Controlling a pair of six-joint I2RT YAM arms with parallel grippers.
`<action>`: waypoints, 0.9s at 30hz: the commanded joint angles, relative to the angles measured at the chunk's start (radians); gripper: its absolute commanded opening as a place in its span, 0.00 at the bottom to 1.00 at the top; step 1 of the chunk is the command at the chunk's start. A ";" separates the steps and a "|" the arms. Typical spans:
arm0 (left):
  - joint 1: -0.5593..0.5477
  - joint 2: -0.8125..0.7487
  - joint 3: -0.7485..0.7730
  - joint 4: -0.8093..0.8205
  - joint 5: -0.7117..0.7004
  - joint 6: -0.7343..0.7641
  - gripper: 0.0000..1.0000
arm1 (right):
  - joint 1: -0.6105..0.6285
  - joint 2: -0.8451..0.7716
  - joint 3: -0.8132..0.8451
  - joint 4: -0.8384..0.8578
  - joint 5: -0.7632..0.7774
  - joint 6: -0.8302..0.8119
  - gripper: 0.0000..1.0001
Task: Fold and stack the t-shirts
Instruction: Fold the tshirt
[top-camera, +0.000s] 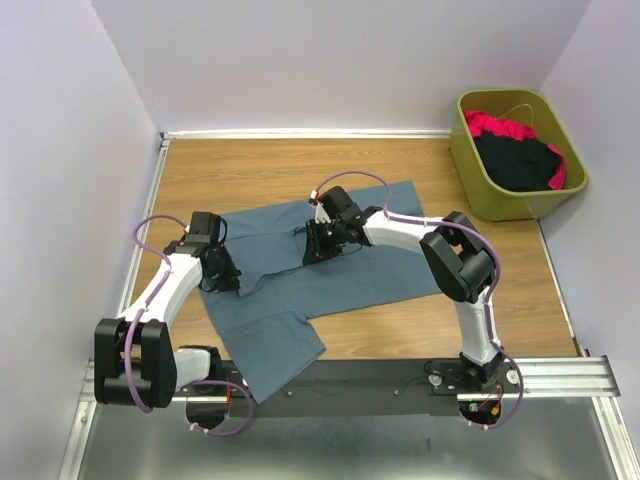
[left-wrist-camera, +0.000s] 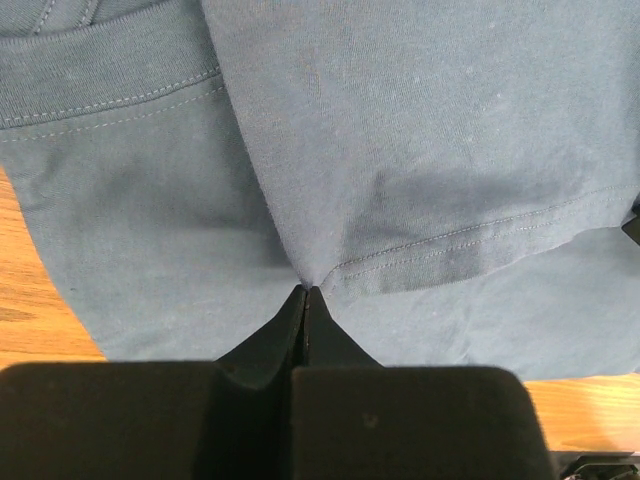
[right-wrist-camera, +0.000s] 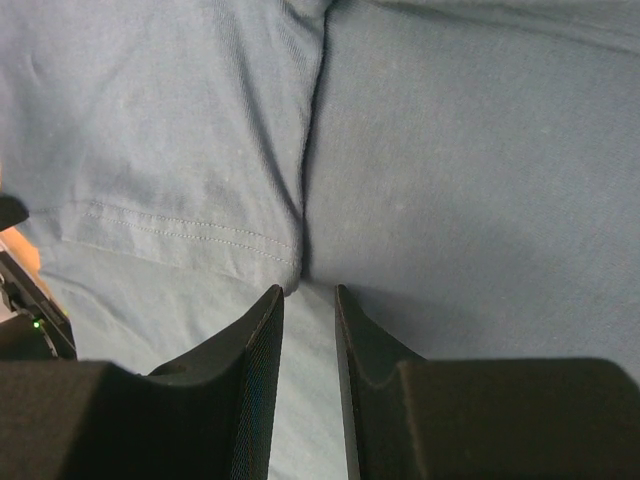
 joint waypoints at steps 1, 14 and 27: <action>-0.004 -0.017 0.014 0.000 0.000 0.010 0.01 | 0.003 0.005 0.008 -0.022 -0.038 0.007 0.34; -0.004 -0.020 0.004 0.004 0.000 0.012 0.01 | 0.004 0.058 0.051 -0.019 -0.092 0.023 0.33; -0.004 -0.027 0.001 0.009 -0.004 0.010 0.01 | 0.003 0.075 0.051 -0.019 -0.104 0.026 0.16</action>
